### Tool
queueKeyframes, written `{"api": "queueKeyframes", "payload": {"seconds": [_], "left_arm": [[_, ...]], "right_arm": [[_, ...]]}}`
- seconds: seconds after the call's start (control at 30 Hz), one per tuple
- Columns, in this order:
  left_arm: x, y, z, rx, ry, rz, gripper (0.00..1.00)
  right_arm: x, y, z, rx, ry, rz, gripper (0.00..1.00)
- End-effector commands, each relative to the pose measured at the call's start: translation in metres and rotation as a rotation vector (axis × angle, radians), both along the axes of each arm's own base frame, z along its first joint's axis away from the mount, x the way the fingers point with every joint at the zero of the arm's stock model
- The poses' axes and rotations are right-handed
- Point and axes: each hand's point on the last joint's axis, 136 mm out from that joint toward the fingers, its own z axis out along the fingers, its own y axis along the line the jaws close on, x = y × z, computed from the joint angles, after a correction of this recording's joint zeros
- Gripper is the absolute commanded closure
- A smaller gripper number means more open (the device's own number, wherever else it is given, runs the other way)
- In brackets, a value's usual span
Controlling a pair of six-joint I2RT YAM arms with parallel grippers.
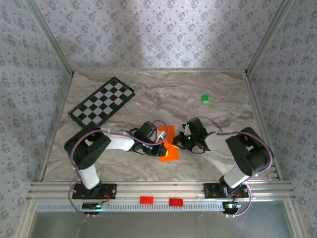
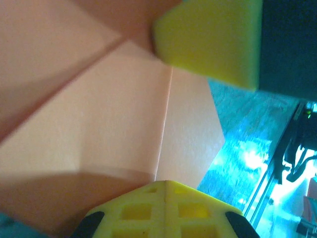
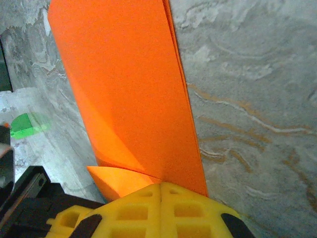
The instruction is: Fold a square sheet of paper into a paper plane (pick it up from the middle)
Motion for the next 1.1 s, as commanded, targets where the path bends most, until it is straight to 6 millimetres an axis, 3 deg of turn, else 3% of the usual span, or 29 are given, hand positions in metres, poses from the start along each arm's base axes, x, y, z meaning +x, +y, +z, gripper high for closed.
{"api": "queueKeyframes", "payload": {"seconds": [0.0,0.13,0.27,0.4,0.5,0.6,0.73,0.9,1.07], "left_arm": [[-0.034,0.028,-0.015,0.127,0.055,-0.072,0.97],[-0.04,0.042,-0.012,0.187,0.032,-0.093,0.96],[-0.042,0.046,0.002,0.183,-0.01,-0.102,0.97],[-0.032,0.042,0.025,0.137,-0.074,-0.061,0.98],[-0.017,0.034,0.045,0.07,-0.116,-0.011,0.99],[0.006,0.031,0.058,0.043,-0.145,0.061,0.99],[0.035,0.034,0.065,0.034,-0.157,0.15,0.99],[0.05,0.024,0.069,0.009,-0.169,0.149,0.98],[0.052,0.01,0.06,-0.014,-0.127,0.107,0.98]], "right_arm": [[-0.023,-0.031,-0.042,-0.165,0.126,-0.041,1.0],[-0.023,-0.03,-0.042,-0.165,0.126,-0.037,1.0],[-0.021,-0.029,-0.041,-0.161,0.123,-0.036,1.0],[-0.017,-0.021,-0.034,-0.129,0.101,-0.023,1.0],[-0.005,-0.008,-0.015,-0.068,0.053,-0.002,1.0],[0.008,0.005,0.015,-0.02,-0.015,0.019,0.94],[0.014,0.0,0.045,-0.062,-0.085,0.011,0.78],[-0.007,-0.021,0.051,-0.144,-0.09,-0.016,0.71],[-0.038,-0.031,0.039,-0.162,-0.027,-0.046,0.69]]}}
